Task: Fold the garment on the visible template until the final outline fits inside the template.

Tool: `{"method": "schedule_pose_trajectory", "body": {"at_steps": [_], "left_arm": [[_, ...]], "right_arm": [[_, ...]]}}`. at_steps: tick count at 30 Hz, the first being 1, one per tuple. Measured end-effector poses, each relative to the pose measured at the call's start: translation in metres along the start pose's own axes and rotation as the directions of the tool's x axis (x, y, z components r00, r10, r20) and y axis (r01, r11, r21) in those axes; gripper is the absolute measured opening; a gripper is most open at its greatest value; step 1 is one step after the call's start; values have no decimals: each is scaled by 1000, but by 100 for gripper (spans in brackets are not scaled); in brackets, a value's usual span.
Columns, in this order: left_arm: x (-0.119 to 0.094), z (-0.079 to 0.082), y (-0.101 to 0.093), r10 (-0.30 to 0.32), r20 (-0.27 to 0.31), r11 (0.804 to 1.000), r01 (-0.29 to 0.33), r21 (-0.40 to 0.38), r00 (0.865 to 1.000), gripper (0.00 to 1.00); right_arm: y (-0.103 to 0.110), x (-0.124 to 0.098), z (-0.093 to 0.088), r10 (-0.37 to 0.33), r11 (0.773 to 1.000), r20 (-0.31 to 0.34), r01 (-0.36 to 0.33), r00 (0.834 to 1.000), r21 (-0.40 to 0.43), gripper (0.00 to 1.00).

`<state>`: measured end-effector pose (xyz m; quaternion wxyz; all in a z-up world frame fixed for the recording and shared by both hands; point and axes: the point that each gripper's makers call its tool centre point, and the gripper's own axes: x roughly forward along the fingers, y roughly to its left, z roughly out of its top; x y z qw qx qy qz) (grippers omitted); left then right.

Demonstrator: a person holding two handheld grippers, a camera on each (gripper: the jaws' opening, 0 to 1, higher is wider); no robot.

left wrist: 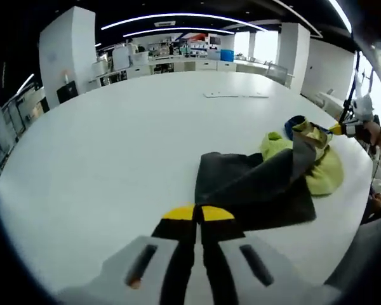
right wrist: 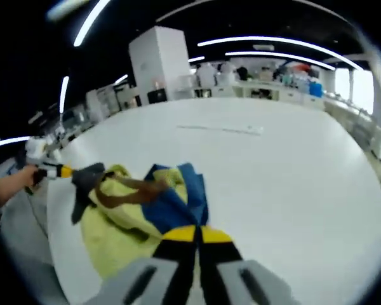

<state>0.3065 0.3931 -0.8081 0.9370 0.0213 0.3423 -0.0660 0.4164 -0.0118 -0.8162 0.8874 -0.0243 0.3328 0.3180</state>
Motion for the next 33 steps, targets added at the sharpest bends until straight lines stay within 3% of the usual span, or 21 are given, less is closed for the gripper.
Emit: {"method": "schedule_pose_trajectory", "body": {"at_steps": [3,4,11,15,21,26,33], "left_arm": [[1,0,1,7,8,999,-6,-48,1000,0],[0,0,3,25,13,995,-24,-100,1000,0],[-6,-1,9,22,22,996,-20,-81,1000,13],[-9,8,7,-2,71,997,8,-83,997,16],[-17,24,-22,-85,121,995,91,-48,989,19],[-20,40,-57,-201,160,979,202,5,967,21],[-12,42,-90,-314,123,949,306,79,941,19]], "right_arm": [[1,1,-4,2,1000,-8,-2,1000,-14,0],[1,1,-4,2,1000,-8,-2,1000,-19,0],[0,-5,6,26,999,16,-25,1000,-33,2],[1,-7,6,43,999,23,-42,999,-29,7],[5,-11,4,81,997,21,-81,996,-17,10],[7,-13,7,112,993,43,-113,993,21,12],[17,-13,13,158,986,68,-161,985,39,16]]}}
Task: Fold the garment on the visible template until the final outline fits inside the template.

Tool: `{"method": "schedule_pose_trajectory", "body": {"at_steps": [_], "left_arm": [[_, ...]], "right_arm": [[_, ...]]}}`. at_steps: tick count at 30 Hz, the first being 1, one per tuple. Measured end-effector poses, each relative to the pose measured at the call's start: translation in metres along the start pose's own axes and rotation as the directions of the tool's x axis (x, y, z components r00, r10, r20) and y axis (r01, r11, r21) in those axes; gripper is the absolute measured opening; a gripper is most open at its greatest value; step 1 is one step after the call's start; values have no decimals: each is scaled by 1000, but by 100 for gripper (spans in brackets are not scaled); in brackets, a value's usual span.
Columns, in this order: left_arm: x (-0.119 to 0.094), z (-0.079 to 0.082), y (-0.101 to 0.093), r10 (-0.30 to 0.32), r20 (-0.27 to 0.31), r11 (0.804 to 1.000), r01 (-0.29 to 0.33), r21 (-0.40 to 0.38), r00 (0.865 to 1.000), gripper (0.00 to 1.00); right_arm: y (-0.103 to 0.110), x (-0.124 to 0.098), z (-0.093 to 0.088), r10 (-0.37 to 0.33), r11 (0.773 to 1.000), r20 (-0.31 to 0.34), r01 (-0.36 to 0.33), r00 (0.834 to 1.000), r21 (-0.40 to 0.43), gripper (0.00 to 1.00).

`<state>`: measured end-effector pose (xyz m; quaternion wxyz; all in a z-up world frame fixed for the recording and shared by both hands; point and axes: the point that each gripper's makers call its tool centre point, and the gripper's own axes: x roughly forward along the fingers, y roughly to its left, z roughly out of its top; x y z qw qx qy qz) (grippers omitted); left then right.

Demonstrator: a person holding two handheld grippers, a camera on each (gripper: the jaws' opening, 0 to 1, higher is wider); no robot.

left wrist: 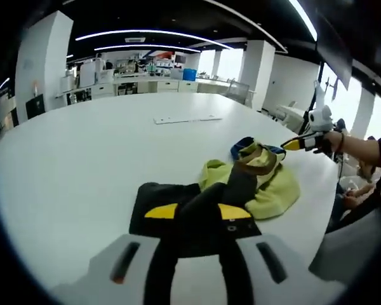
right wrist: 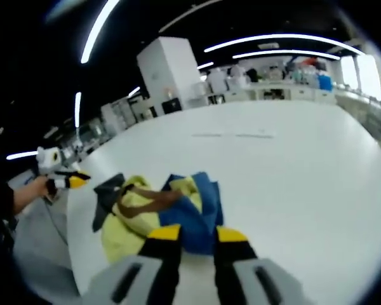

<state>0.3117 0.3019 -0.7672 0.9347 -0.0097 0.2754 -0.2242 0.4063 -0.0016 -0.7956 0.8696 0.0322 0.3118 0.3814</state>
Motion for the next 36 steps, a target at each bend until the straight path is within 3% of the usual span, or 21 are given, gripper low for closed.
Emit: {"method": "schedule_pose_trajectory", "body": {"at_steps": [5,16,27,36], "left_arm": [[16,-1,-20,-74,-34,996,75,39,997,19],[42,-10,-38,-136,-88,988,141,56,987,20],[52,-26,-32,-145,-130,987,152,50,981,15],[55,-35,-31,-144,-158,987,154,51,977,9]], "right_arm": [[2,2,-1,20,1000,-8,-20,1000,-6,18],[-6,-3,-7,44,999,-30,-44,999,20,16],[-3,1,-16,98,988,-32,-93,995,126,15],[-5,8,-23,144,965,-22,-136,989,223,12]]}}
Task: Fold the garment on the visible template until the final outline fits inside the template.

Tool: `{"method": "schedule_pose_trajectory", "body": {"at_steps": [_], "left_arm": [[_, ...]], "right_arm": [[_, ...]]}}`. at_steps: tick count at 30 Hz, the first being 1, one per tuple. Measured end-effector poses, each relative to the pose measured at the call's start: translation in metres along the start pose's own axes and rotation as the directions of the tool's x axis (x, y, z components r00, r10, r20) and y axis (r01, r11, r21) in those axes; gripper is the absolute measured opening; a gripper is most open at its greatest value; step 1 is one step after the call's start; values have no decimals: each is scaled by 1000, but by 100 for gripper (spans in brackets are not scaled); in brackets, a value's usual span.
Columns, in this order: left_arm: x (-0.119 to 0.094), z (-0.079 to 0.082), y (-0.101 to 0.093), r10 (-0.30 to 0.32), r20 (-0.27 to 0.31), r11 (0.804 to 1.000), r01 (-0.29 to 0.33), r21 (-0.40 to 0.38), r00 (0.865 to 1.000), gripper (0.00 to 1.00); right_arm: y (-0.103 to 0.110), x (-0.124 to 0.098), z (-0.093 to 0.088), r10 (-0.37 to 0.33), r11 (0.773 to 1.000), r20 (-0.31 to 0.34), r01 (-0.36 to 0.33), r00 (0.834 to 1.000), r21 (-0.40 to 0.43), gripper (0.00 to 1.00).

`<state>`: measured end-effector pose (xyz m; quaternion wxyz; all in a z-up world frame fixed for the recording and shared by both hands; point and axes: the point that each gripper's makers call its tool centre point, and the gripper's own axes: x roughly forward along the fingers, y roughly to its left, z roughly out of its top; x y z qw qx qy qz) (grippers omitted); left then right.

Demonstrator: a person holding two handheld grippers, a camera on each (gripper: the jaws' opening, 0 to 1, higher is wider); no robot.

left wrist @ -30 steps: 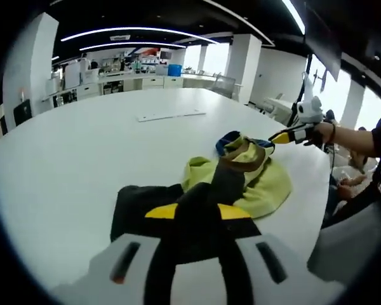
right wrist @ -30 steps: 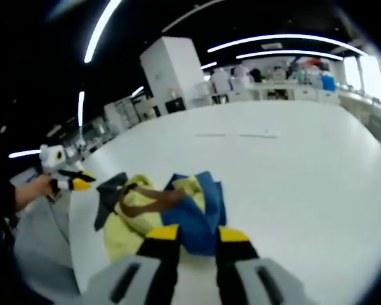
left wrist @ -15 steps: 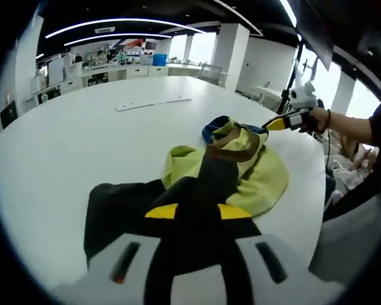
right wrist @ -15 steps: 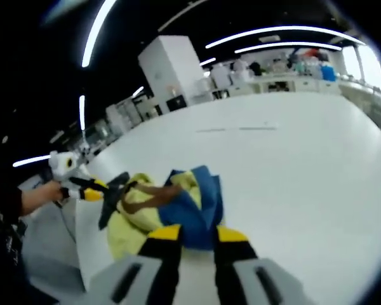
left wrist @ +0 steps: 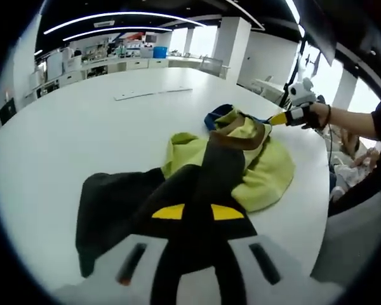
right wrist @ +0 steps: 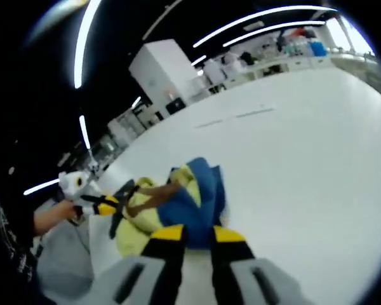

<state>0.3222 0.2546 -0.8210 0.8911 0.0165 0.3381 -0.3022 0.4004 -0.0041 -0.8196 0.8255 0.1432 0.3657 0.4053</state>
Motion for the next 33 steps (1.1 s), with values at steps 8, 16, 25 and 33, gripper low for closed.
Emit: {"method": "schedule_pose_trajectory", "body": {"at_steps": [8,16,25,33], "left_arm": [[4,-3,-1,15,-38,1000,-14,14,999,5],[9,-11,8,33,-55,999,-33,16,998,0],[4,-7,6,59,-33,997,-60,-40,998,0],[-17,16,7,102,61,994,-99,-50,993,0]], "right_arm": [[-1,4,-7,12,999,-10,-11,1000,33,8],[-2,2,-6,-16,1000,-1,16,1000,10,0],[1,-7,-6,-49,997,4,49,999,-66,0],[10,-20,1,-60,988,28,64,998,-142,0]]}}
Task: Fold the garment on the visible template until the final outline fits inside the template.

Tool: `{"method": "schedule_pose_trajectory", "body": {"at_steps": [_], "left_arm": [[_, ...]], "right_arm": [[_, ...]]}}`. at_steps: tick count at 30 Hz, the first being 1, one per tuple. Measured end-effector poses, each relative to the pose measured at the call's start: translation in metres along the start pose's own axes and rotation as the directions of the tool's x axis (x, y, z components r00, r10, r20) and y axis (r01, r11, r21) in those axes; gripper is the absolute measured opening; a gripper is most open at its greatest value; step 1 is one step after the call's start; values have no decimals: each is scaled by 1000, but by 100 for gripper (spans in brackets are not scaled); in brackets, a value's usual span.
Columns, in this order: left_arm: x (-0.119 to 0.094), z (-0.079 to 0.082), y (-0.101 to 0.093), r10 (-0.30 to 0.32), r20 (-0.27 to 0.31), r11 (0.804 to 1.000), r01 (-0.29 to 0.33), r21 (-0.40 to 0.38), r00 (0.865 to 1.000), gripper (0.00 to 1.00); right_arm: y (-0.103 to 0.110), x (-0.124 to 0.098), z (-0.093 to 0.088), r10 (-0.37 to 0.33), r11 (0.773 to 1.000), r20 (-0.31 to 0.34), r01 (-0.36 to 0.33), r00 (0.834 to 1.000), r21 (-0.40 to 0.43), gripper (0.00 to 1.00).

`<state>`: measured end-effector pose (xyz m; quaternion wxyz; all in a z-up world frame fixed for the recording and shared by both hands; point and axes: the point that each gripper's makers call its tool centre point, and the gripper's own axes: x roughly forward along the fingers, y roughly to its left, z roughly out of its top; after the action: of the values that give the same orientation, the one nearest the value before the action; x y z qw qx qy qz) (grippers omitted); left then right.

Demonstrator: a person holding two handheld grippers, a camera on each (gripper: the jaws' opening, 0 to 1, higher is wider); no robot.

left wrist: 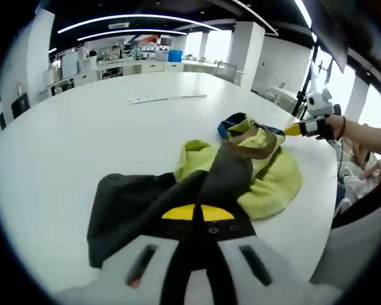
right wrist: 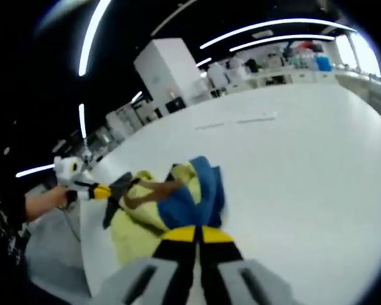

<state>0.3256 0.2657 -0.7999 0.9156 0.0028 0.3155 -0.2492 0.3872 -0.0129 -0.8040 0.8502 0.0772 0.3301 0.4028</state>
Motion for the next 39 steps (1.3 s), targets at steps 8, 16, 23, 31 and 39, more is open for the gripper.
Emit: {"method": "schedule_pose_trajectory", "body": {"at_steps": [8,16,23,31,39], "left_arm": [[-18,27,-2,24,89,999,-26,21,996,0],[-34,59,-1,42,167,999,-46,19,985,0],[-38,88,7,60,222,998,-63,2,973,0],[-35,139,29,104,346,994,-88,-60,932,0],[-16,171,49,138,409,990,-108,-95,902,0]], "right_arm": [[10,-17,17,-5,995,36,9,999,-94,0],[16,-29,40,-33,972,42,42,999,-230,0],[16,-32,73,-67,942,85,91,994,-322,0],[7,-25,117,-98,924,149,146,984,-355,0],[-6,-11,154,-124,914,205,193,971,-356,0]]}}
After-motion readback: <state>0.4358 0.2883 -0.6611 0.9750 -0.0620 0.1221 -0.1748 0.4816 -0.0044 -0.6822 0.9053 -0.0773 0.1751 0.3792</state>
